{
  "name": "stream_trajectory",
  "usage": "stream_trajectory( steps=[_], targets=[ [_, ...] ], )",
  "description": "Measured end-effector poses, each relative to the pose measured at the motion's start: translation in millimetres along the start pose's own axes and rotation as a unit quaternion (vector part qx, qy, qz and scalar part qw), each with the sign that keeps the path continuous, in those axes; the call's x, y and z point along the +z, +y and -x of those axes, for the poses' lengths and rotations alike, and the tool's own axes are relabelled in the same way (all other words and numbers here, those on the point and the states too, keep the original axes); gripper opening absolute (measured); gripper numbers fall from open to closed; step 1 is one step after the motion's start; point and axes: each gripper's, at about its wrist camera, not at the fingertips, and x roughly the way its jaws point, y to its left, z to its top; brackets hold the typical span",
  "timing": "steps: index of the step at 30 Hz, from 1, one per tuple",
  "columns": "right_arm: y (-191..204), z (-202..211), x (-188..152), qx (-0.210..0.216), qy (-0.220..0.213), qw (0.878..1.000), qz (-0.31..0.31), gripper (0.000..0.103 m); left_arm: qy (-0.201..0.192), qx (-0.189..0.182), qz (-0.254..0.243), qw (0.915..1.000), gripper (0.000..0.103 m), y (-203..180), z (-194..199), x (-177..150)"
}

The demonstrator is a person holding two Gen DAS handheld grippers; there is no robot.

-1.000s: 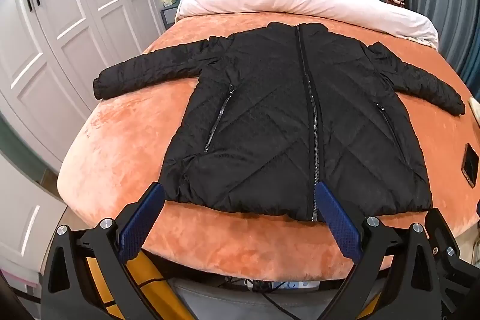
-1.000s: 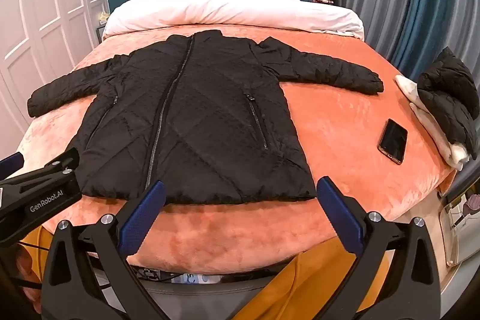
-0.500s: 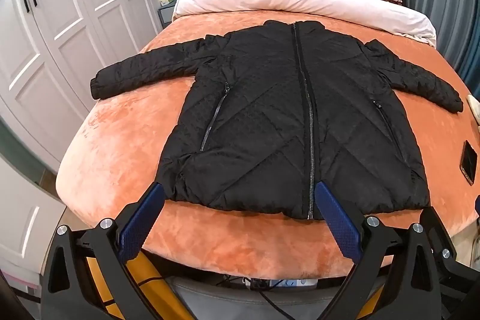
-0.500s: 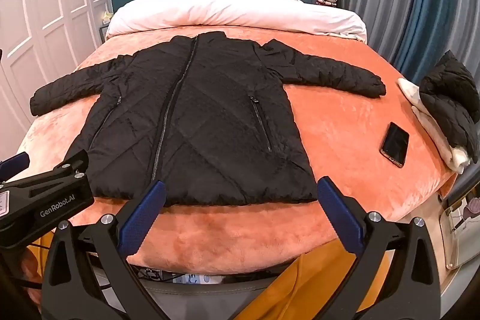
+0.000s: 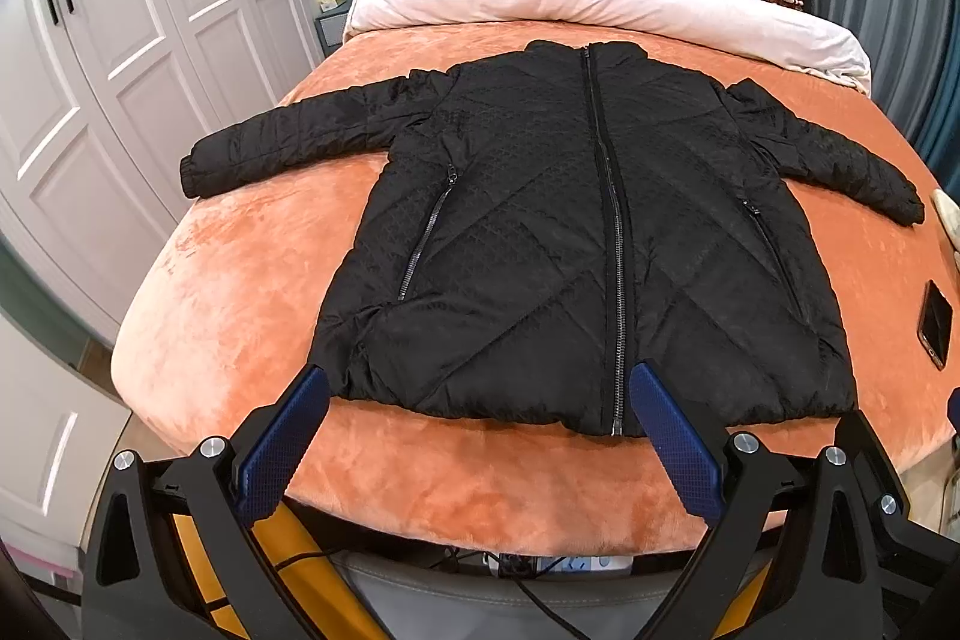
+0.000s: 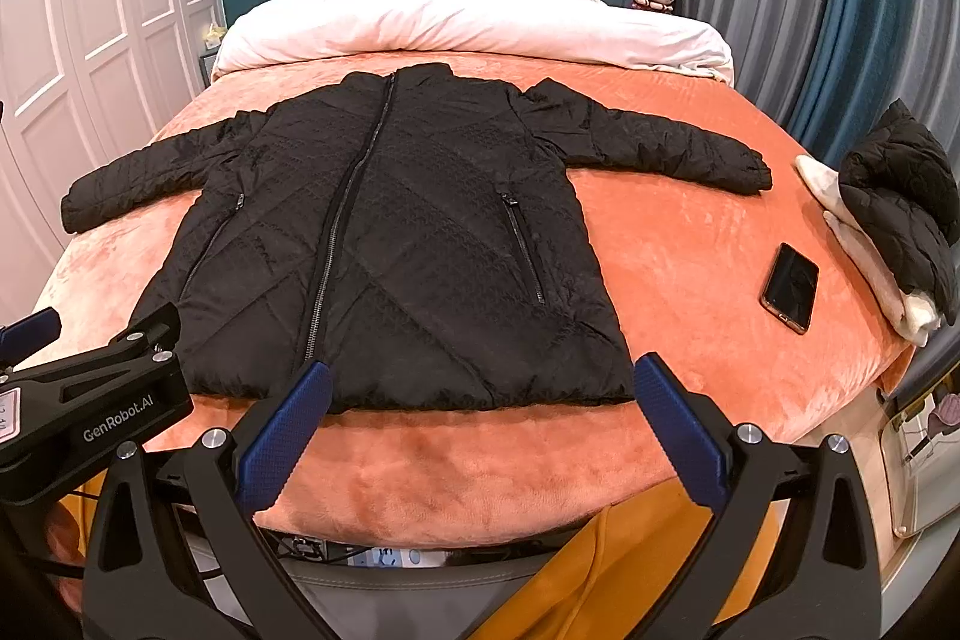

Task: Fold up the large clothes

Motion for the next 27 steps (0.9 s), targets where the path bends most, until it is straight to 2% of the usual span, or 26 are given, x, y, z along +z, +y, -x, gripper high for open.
stream_trajectory(
  steps=[27],
  targets=[
    [0.1, 0.1, 0.5, 0.001, 0.002, 1.000, -0.001, 0.098, -0.002, 0.002, 0.000, 1.0000, 0.097, 1.8, 2.2, 0.8]
  ],
)
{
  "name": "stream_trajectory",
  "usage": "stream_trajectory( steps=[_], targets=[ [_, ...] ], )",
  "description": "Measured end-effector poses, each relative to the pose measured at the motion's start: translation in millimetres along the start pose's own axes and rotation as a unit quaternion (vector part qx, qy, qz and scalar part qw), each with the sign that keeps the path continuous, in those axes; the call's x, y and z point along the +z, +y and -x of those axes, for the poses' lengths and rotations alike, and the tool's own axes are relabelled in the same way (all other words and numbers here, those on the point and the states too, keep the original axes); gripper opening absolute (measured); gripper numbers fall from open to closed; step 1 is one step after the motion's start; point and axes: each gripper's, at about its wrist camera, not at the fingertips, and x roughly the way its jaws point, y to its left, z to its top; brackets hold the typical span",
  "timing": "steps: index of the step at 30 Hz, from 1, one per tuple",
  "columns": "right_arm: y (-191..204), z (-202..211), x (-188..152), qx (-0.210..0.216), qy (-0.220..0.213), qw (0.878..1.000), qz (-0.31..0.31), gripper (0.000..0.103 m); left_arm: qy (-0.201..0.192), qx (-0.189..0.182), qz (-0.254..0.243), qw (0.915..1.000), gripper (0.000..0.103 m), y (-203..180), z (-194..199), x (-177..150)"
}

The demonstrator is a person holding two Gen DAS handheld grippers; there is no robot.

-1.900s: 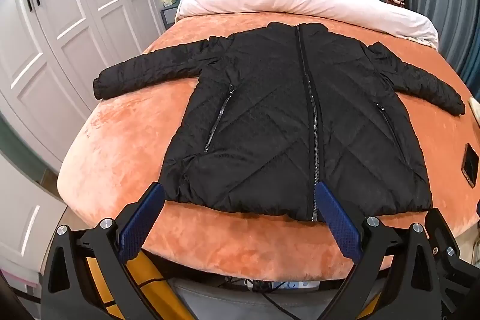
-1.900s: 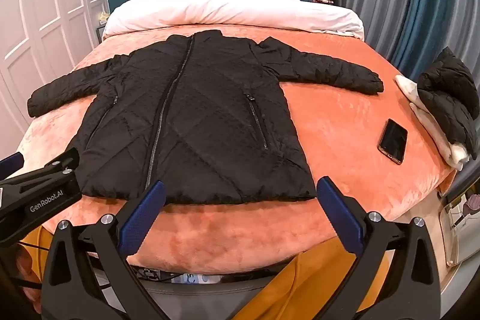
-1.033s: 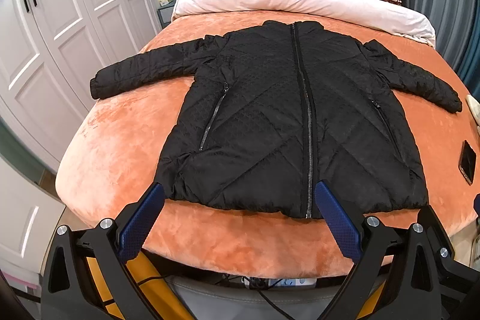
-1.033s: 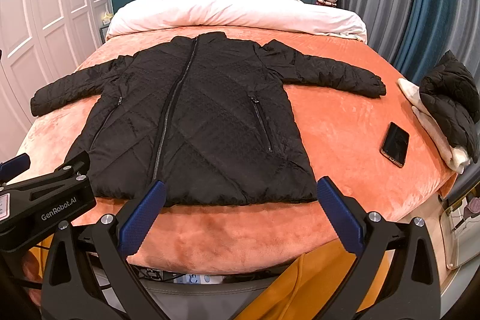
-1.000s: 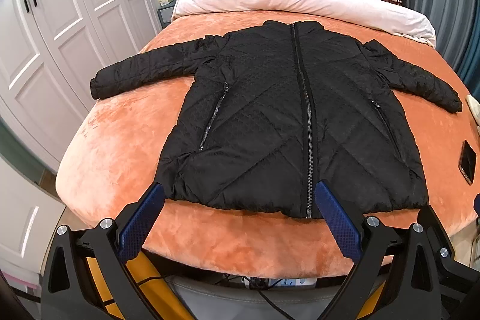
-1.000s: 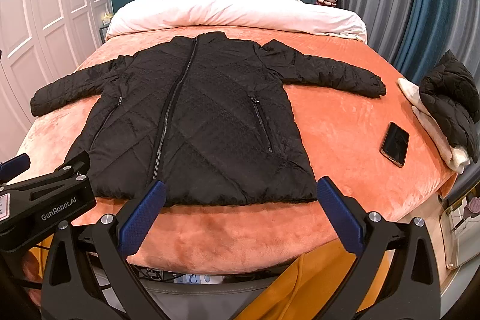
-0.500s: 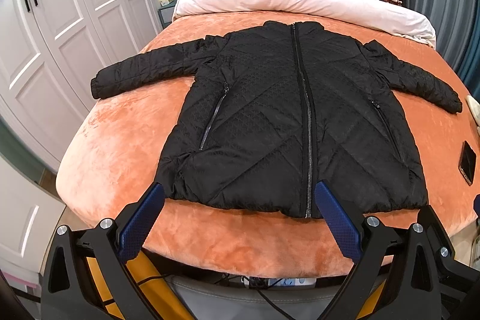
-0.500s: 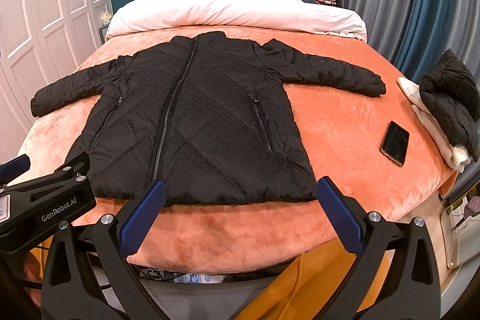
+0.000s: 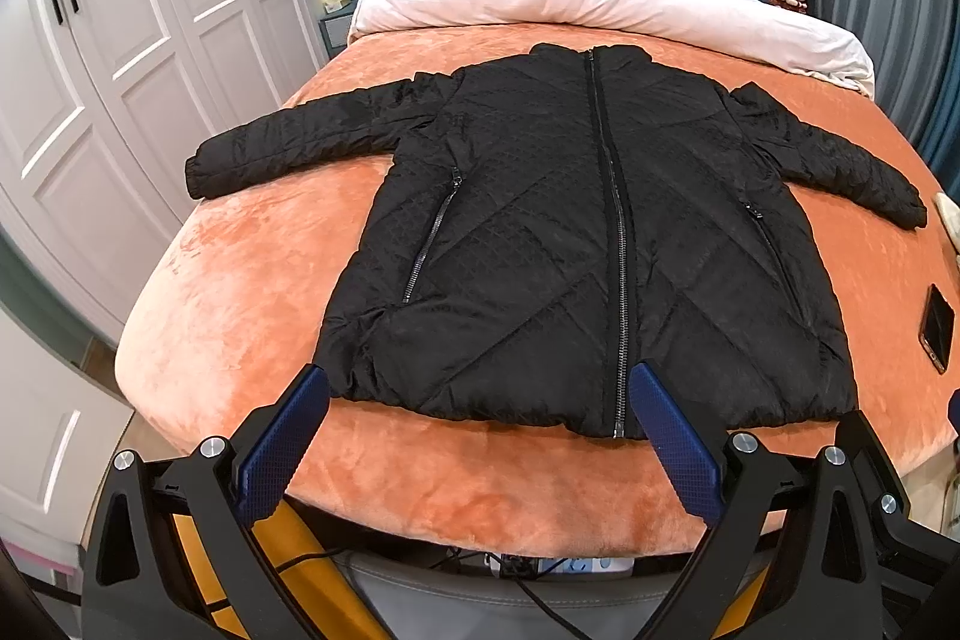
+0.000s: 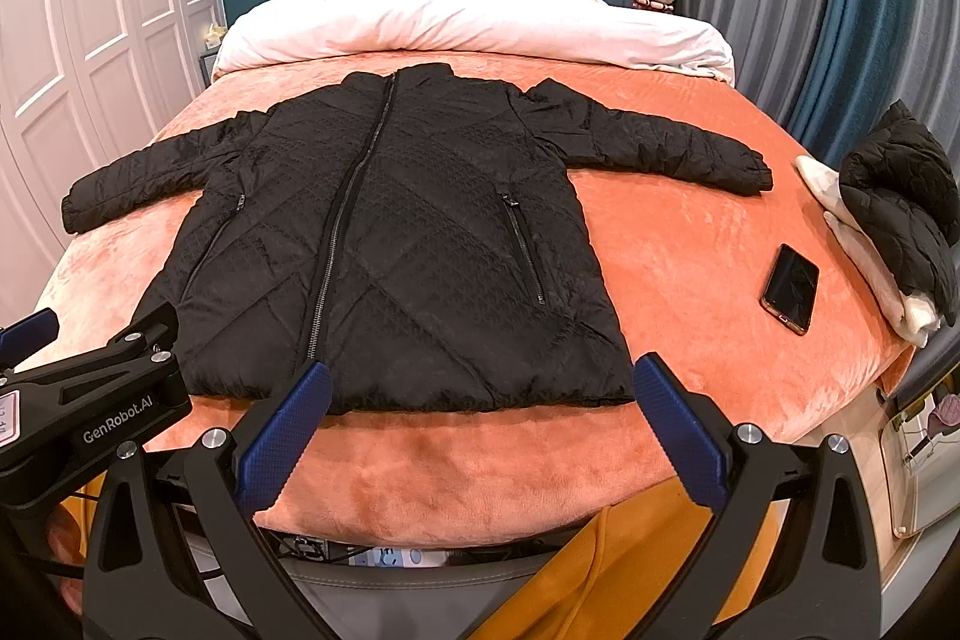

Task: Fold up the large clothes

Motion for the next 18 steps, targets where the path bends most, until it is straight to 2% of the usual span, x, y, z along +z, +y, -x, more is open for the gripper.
stream_trajectory(
  steps=[18],
  targets=[
    [0.9, -0.2, 0.7, 0.002, 0.002, 1.000, -0.003, 0.098, -0.001, 0.001, 0.003, 1.0000, 0.097, 1.2, 0.6, 1.7]
  ],
)
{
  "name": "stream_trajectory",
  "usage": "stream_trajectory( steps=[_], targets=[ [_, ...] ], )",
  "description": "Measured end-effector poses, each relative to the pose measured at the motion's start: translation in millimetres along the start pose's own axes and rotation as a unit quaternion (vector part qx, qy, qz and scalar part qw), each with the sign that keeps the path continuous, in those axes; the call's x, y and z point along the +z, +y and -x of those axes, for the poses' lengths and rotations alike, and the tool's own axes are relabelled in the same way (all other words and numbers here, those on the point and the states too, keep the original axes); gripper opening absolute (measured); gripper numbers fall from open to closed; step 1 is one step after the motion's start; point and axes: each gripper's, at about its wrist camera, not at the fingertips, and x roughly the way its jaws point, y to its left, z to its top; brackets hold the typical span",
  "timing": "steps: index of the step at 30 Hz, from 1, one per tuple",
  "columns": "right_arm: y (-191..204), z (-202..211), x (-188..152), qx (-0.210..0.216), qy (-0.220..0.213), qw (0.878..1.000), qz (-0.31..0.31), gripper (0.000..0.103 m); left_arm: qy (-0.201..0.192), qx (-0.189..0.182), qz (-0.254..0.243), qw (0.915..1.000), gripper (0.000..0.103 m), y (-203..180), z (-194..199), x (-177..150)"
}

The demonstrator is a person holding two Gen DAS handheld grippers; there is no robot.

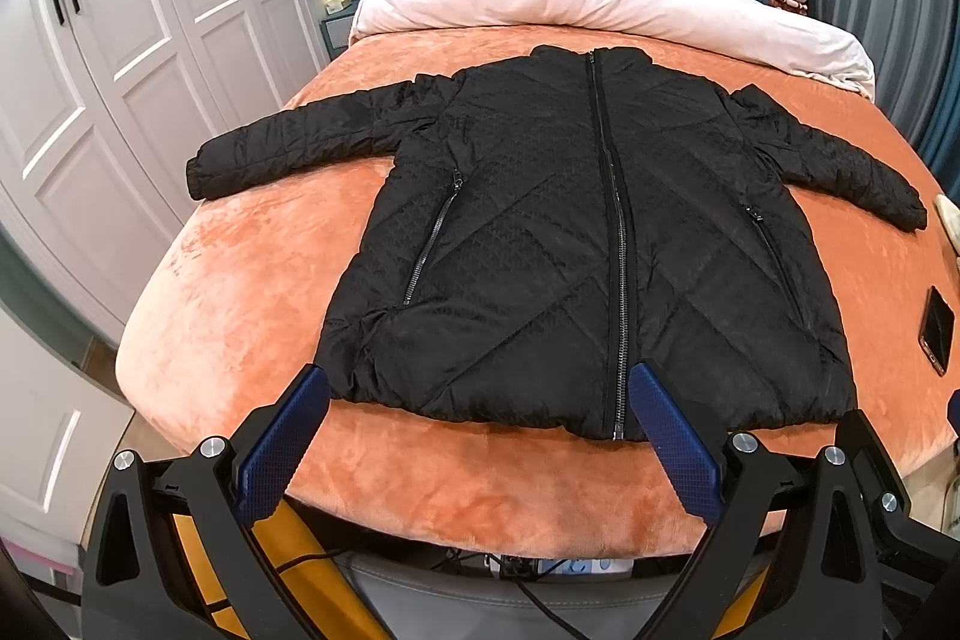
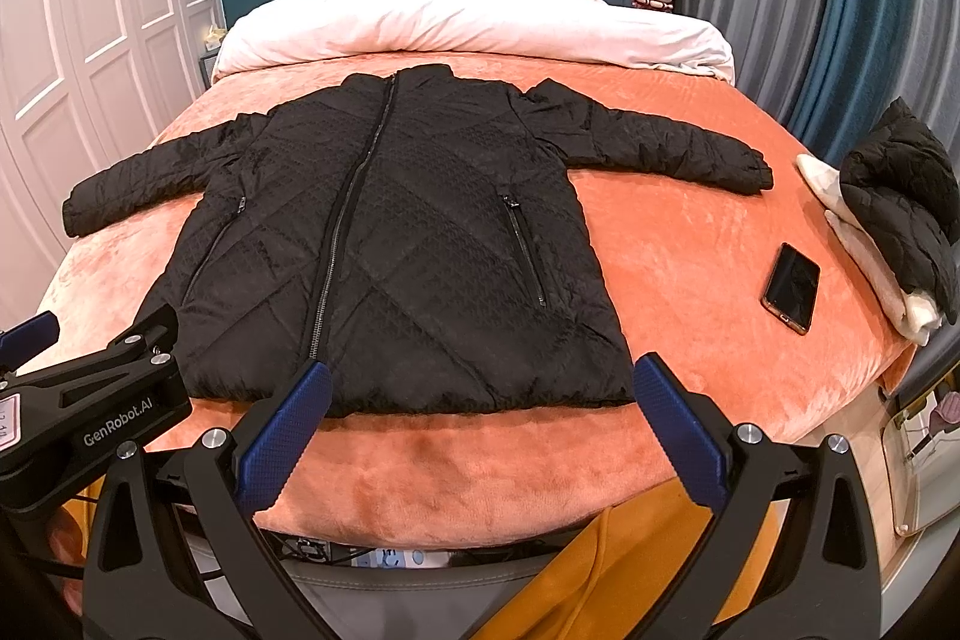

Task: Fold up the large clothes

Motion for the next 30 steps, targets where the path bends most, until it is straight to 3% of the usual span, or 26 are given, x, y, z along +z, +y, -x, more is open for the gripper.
stream_trajectory(
  steps=[30],
  targets=[
    [-1.6, -7.0, -4.7, 0.006, 0.006, 1.000, -0.008, 0.098, 0.003, 0.002, -0.003, 1.0000, 0.097, -0.2, -3.6, -4.3]
  ],
)
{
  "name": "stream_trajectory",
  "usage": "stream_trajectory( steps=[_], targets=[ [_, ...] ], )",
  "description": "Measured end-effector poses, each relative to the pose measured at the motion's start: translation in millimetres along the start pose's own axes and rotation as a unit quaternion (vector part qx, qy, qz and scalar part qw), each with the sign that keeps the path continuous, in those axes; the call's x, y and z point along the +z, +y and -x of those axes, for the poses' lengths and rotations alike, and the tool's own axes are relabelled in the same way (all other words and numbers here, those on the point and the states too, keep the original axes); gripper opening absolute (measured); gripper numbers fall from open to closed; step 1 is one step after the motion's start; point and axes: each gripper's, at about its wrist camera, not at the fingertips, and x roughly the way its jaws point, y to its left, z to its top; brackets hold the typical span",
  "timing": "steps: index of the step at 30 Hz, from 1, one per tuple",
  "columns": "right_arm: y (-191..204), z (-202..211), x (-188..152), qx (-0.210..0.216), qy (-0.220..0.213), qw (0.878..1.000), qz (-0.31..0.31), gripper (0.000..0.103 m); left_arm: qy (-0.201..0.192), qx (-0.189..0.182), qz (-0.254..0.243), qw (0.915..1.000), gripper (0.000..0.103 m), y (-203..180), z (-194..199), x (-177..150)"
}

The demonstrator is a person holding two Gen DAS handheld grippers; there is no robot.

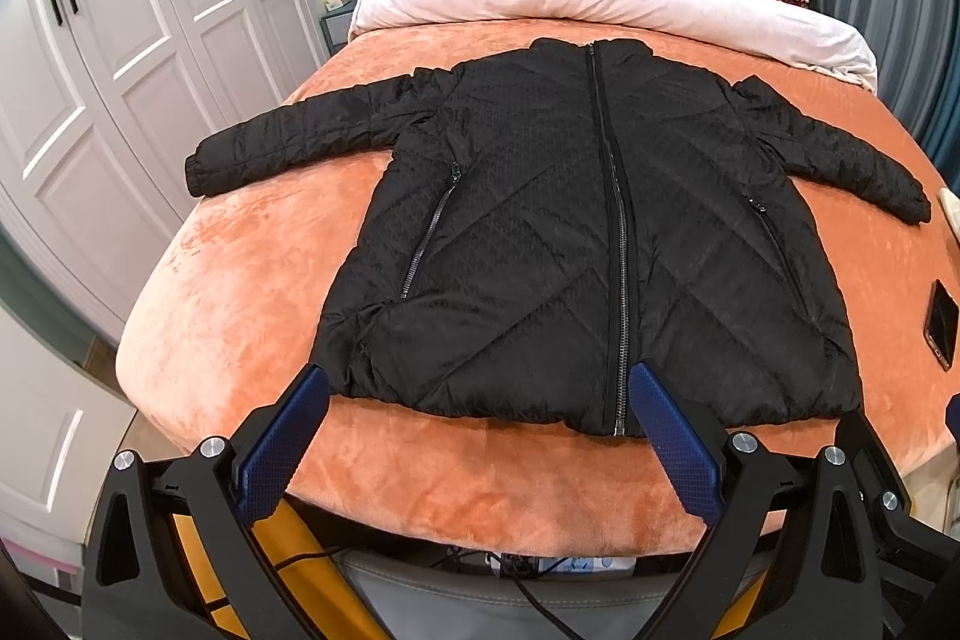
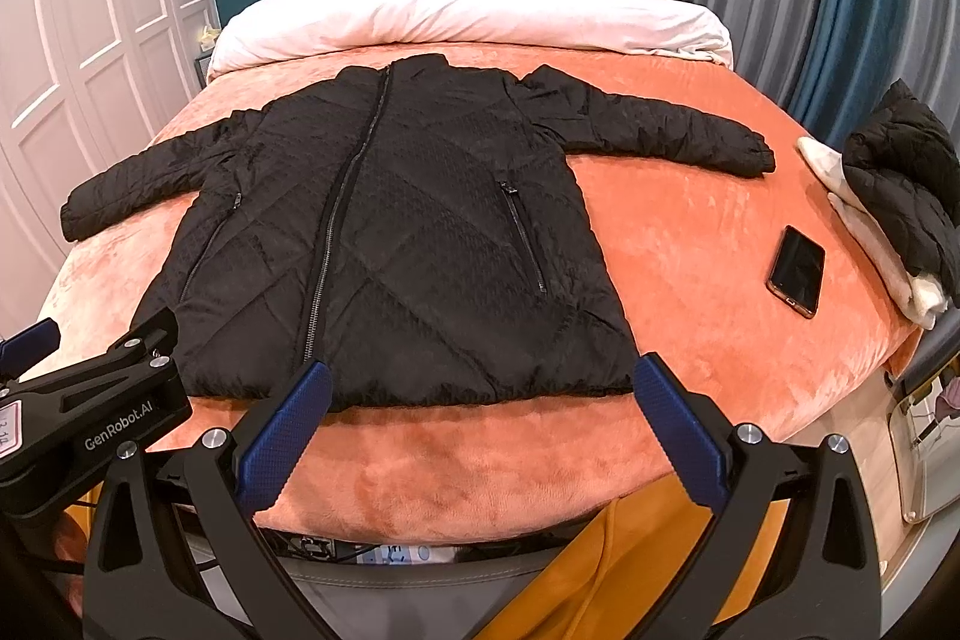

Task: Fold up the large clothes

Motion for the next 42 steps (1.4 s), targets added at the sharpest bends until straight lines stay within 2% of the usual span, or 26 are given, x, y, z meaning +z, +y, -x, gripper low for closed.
stream_trajectory(
  steps=[3, 6, 9, 12, 16, 18, 19, 21, 24, 25, 26, 27, 28, 30, 33, 36, 39, 42],
  targets=[
    [-2.2, -4.1, 1.0, 0.008, -0.010, 1.000, 0.012, 0.098, 0.002, -0.015, 0.000, 0.9999, 0.097, 0.1, -5.5, -0.1],
    [-25.9, -16.7, 5.7, 0.014, -0.040, 0.999, 0.005, 0.098, -0.013, -0.019, 0.028, 0.9993, 0.097, 16.2, -10.3, 10.8],
    [-78.3, -41.5, 22.2, -0.022, -0.051, 0.998, -0.033, 0.098, -0.025, -0.020, 0.061, 0.9976, 0.098, 37.0, -15.6, 26.3],
    [-122.1, -57.4, 35.1, -0.045, -0.064, 0.995, -0.061, 0.098, -0.042, 0.003, 0.086, 0.9954, 0.098, 57.1, -25.4, 44.3],
    [-172.9, -77.5, 40.8, -0.022, -0.101, 0.990, -0.099, 0.098, -0.048, 0.025, 0.080, 0.9953, 0.098, 56.8, -38.0, 58.5],
    [-188.4, -86.7, 44.4, -0.024, -0.116, 0.987, -0.111, 0.098, -0.042, 0.031, 0.077, 0.9957, 0.098, 51.6, -47.9, 64.9],
    [-204.4, -95.5, 47.9, -0.024, -0.118, 0.983, -0.138, 0.098, -0.037, 0.032, 0.073, 0.9961, 0.098, 46.4, -54.3, 68.3],
    [-240.2, -113.0, 55.7, -0.012, -0.118, 0.969, -0.215, 0.098, -0.032, 0.036, 0.059, 0.9971, 0.098, 33.4, -65.3, 74.8],
    [-304.6, -142.6, 60.2, 0.005, -0.140, 0.925, -0.354, 0.098, -0.027, 0.035, 0.039, 0.9982, 0.098, 12.6, -79.5, 84.7],
    [-325.5, -156.6, 62.7, 0.013, -0.148, 0.906, -0.397, 0.098, -0.026, 0.032, 0.034, 0.9985, 0.098, 5.5, -86.1, 89.4],
    [-339.6, -170.1, 66.4, 0.020, -0.149, 0.895, -0.421, 0.098, -0.024, 0.031, 0.032, 0.9987, 0.098, 0.7, -90.2, 92.8],
    [-351.4, -186.2, 72.8, 0.022, -0.144, 0.889, -0.434, 0.098, -0.021, 0.028, 0.029, 0.9990, 0.098, -7.5, -97.6, 96.9],
    [-356.9, -197.6, 78.5, 0.021, -0.139, 0.889, -0.435, 0.098, -0.019, 0.024, 0.028, 0.9991, 0.098, -12.8, -102.7, 99.9],
    [-363.7, -225.4, 95.8, 0.011, -0.123, 0.897, -0.423, 0.098, -0.015, 0.019, 0.024, 0.9994, 0.098, -24.4, -114.8, 106.6],
    [-360.7, -272.5, 134.6, 0.007, -0.094, 0.928, -0.360, 0.098, -0.012, 0.014, 0.013, 0.9998, 0.098, -43.0, -135.5, 118.6],
    [-354.7, -303.4, 153.0, 0.002, -0.068, 0.944, -0.322, 0.098, -0.013, 0.017, 0.007, 0.9997, 0.098, -53.0, -151.0, 129.7],
    [-354.6, -335.5, 165.9, 0.013, -0.053, 0.946, -0.320, 0.098, -0.014, 0.022, 0.007, 0.9996, 0.098, -56.1, -168.9, 141.0],
    [-357.1, -358.2, 174.0, 0.035, -0.048, 0.938, -0.341, 0.098, -0.013, 0.027, 0.006, 0.9995, 0.098, -53.4, -183.2, 148.1]
  ],
)
